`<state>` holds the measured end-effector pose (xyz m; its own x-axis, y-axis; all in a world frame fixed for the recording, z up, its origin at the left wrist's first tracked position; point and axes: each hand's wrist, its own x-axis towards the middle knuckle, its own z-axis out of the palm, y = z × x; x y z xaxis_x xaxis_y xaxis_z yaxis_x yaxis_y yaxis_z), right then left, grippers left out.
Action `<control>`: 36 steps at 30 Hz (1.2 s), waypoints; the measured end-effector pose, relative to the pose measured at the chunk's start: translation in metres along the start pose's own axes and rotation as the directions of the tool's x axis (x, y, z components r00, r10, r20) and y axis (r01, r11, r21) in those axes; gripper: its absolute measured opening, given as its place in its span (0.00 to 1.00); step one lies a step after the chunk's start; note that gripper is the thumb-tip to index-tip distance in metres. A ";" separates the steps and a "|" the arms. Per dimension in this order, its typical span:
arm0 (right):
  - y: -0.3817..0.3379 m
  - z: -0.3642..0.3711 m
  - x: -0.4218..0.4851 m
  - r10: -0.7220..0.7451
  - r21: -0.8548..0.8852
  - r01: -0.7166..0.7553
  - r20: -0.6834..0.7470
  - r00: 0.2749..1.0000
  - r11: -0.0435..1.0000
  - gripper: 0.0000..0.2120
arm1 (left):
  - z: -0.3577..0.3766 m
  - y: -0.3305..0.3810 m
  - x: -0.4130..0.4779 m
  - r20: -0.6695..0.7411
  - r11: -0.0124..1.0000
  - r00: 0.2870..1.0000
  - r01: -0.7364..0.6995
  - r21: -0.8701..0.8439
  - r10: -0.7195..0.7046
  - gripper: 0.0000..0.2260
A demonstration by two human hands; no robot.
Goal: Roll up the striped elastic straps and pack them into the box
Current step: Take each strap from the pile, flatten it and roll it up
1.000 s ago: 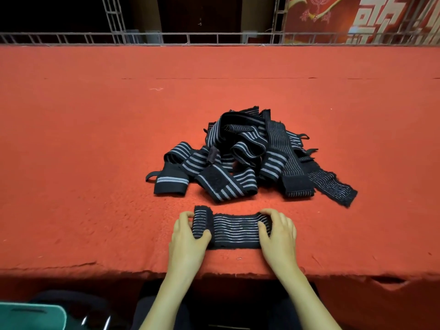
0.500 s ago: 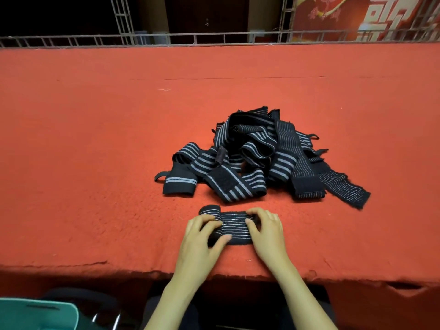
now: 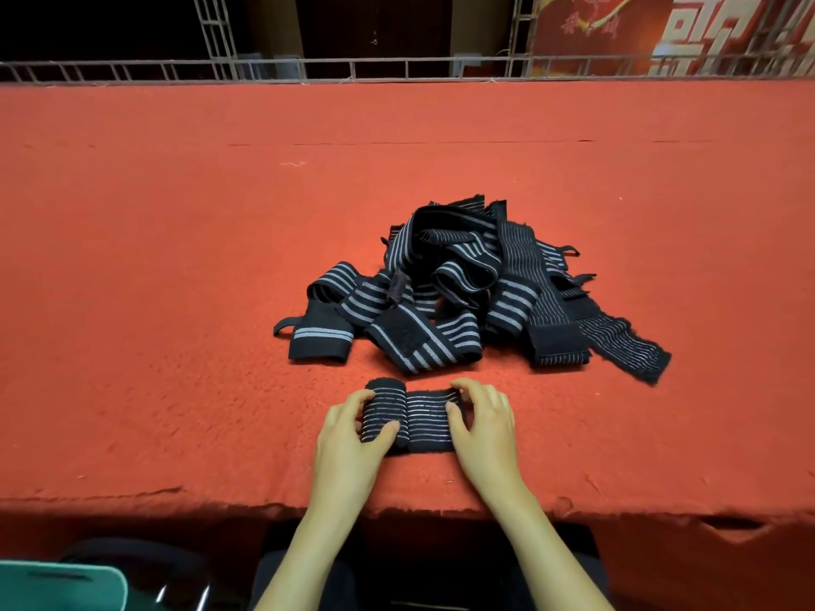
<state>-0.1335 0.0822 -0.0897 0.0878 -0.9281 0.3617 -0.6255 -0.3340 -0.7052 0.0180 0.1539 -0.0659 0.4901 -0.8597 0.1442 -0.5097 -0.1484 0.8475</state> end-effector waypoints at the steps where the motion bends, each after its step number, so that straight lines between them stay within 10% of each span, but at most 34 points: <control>1: 0.000 0.000 -0.001 -0.006 0.001 0.006 0.001 1.000 1.000 0.12 | 0.000 0.002 0.000 0.000 1.000 1.000 -0.005 0.023 0.005 0.19; 20: 0.001 -0.007 0.000 0.102 0.282 -0.095 -0.008 0.995 0.955 0.10 | 0.026 0.028 0.005 0.207 0.936 0.926 -0.340 0.091 0.317 0.19; 24: 0.004 -0.006 0.001 0.111 0.295 -0.110 0.012 0.994 0.949 0.10 | 0.023 0.034 0.003 0.246 0.955 0.926 -0.296 0.008 0.285 0.08; 36: 0.003 -0.012 0.002 0.116 0.345 -0.127 0.053 0.992 0.930 0.06 | 0.024 0.020 0.009 0.280 0.976 0.959 0.091 -0.198 -0.033 0.17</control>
<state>-0.1441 0.0810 -0.0838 0.0562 -0.9680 0.2446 -0.3248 -0.2494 -0.9123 -0.0050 0.1310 -0.0600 0.2892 -0.9567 -0.0326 -0.3122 -0.1265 0.9416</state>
